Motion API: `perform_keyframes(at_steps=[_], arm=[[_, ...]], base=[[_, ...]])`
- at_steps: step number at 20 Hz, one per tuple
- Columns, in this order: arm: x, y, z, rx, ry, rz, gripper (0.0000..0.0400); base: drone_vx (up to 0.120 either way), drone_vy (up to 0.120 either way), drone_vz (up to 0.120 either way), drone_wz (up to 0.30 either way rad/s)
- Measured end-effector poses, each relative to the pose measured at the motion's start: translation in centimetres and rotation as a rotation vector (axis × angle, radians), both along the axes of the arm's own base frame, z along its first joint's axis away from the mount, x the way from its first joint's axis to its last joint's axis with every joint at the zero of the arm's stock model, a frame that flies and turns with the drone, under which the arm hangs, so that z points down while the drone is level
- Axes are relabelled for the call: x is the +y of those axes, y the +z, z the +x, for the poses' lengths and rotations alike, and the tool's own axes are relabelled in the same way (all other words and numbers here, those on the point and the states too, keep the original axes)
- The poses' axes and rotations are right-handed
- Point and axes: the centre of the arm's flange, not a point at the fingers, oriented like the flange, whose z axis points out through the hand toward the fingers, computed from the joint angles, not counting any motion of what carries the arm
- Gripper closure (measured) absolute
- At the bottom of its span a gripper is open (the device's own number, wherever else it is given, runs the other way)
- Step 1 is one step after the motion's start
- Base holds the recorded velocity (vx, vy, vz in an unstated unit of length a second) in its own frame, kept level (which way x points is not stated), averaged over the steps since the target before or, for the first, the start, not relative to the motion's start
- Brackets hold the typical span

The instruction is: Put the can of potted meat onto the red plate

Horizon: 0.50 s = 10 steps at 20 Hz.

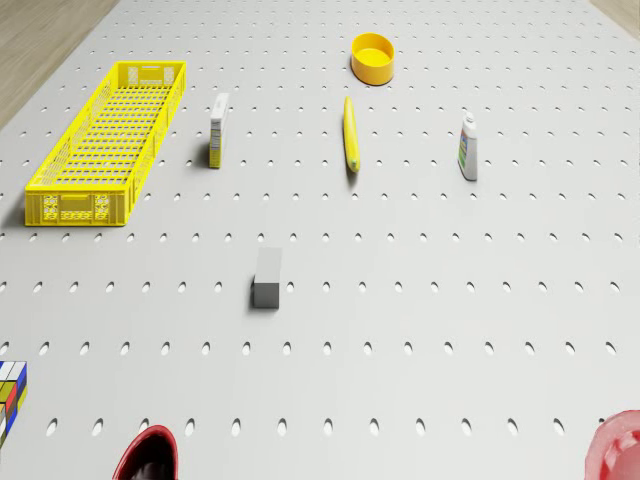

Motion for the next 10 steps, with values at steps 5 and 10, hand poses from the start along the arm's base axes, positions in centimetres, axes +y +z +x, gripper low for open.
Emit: perform_keyframes(at_steps=[5,10], arm=[[0.9,-0.1,0.0,-0.004,-0.002,-0.088,0.0000],[2.8,-0.6,-0.1,-0.007,-0.008,-0.290,0.0000]], base=[[0.000,-0.120,0.000,0.000],[0.000,-0.120,-0.088,0.000]])
